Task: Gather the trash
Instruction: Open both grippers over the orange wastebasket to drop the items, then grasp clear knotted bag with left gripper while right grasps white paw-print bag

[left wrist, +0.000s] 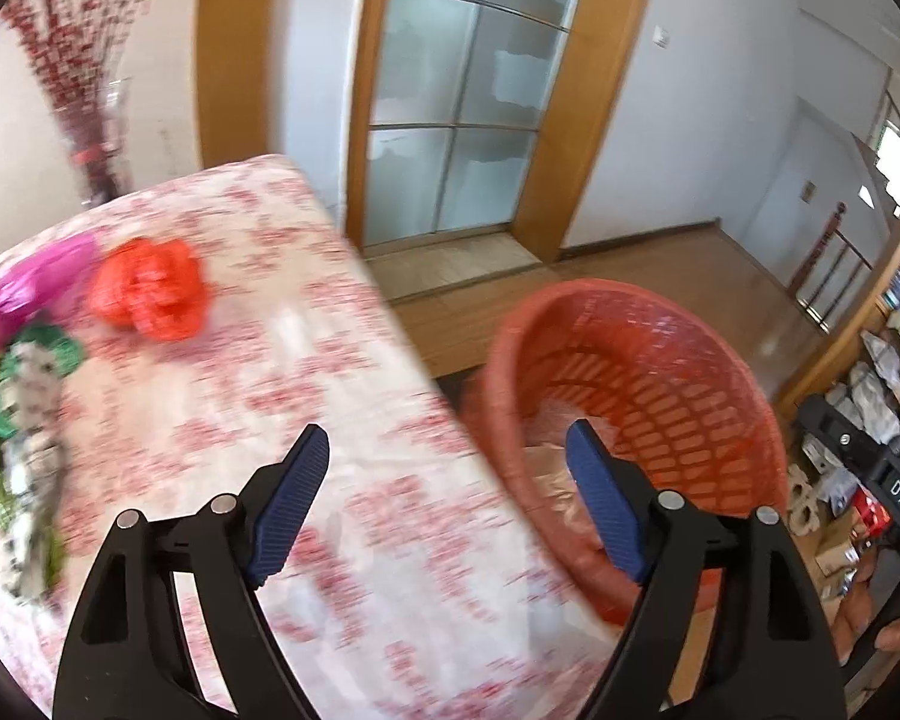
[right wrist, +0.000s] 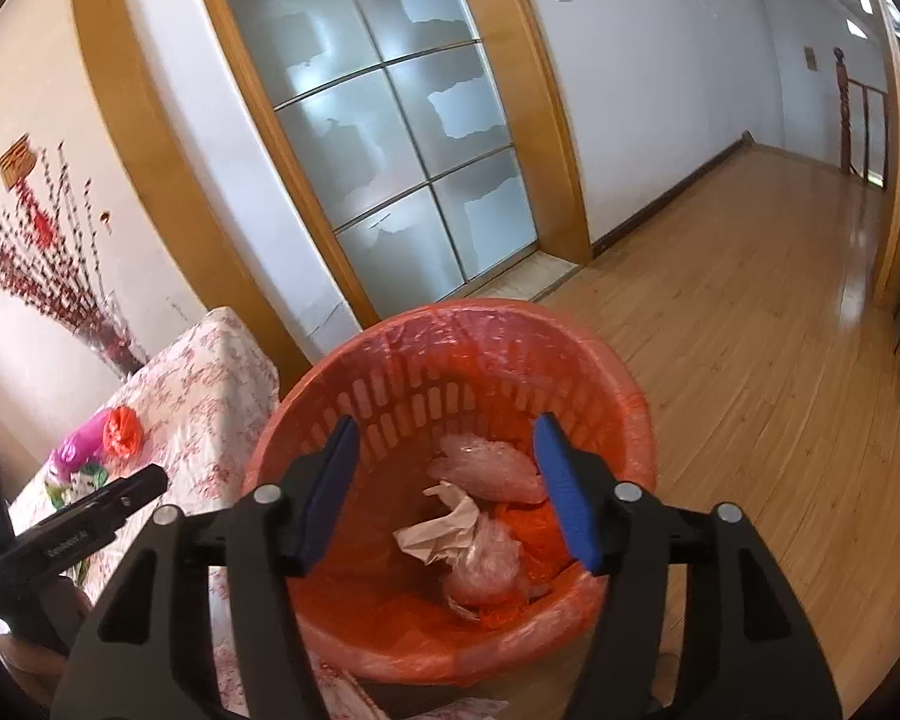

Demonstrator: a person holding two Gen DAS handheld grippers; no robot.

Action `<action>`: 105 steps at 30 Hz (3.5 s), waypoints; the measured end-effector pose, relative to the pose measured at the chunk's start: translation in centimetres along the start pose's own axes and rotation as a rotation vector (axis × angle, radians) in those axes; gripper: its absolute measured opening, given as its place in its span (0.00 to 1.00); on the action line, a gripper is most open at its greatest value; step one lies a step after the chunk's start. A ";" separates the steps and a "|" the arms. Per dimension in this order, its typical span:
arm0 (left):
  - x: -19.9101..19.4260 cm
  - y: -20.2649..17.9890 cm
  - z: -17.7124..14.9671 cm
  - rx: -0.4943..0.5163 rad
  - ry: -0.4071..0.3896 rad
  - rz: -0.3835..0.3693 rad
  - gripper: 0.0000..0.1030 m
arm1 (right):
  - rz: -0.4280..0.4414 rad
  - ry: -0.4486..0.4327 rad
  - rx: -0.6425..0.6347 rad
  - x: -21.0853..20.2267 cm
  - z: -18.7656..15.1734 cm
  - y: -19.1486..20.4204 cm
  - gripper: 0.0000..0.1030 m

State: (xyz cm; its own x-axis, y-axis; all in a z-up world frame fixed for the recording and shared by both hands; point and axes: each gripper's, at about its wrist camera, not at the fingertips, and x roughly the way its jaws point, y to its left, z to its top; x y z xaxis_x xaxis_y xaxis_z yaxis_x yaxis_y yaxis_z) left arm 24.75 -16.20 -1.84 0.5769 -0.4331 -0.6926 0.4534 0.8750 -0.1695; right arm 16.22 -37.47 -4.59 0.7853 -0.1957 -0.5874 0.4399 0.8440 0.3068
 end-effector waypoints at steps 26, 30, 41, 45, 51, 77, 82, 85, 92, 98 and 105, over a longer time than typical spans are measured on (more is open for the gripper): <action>-13.0 22.4 -7.0 -0.242 -0.144 0.406 0.89 | 0.303 0.162 -0.397 2.4 -6.4 26.0 0.60; -14.1 26.4 -8.1 -0.307 -0.151 0.455 0.89 | 0.353 0.237 -0.396 4.5 -7.8 30.4 0.52; -15.5 31.7 -9.3 -0.399 -0.154 0.489 0.89 | 0.344 0.354 -0.483 9.2 -11.7 37.8 0.40; -15.3 32.4 -9.2 -0.406 -0.143 0.484 0.89 | 0.308 0.364 -0.513 10.2 -12.1 38.3 0.34; -14.3 32.9 -8.5 -0.399 -0.121 0.486 0.91 | 0.277 0.357 -0.544 10.4 -12.1 37.5 0.23; -7.8 37.0 -4.2 -0.428 0.010 0.493 0.73 | 0.177 0.311 -0.494 9.4 -10.0 30.4 0.21; -7.5 36.7 -3.6 -0.405 -0.002 0.456 0.44 | 0.175 0.311 -0.495 9.3 -10.2 30.2 0.21; -7.7 36.4 -3.7 -0.403 -0.009 0.442 0.37 | 0.175 0.312 -0.492 9.1 -10.2 30.0 0.21; -9.0 34.9 -4.0 -0.395 -0.030 0.415 0.31 | 0.187 0.291 -0.477 7.6 -9.7 29.0 0.20; -10.6 31.3 -3.5 -0.334 -0.065 0.375 0.31 | 0.197 0.258 -0.457 6.0 -8.8 27.8 0.20; -11.9 24.9 -2.6 -0.246 -0.105 0.273 0.31 | 0.206 0.209 -0.413 3.7 -7.4 25.4 0.20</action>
State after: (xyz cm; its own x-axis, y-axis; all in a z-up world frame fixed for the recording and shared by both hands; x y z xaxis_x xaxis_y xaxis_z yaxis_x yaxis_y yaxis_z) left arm 27.37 11.29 0.41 0.7263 -0.1851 -0.6620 0.1041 0.9816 -0.1603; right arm 27.11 -13.12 -4.51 0.7152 0.0636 -0.6960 0.0433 0.9899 0.1350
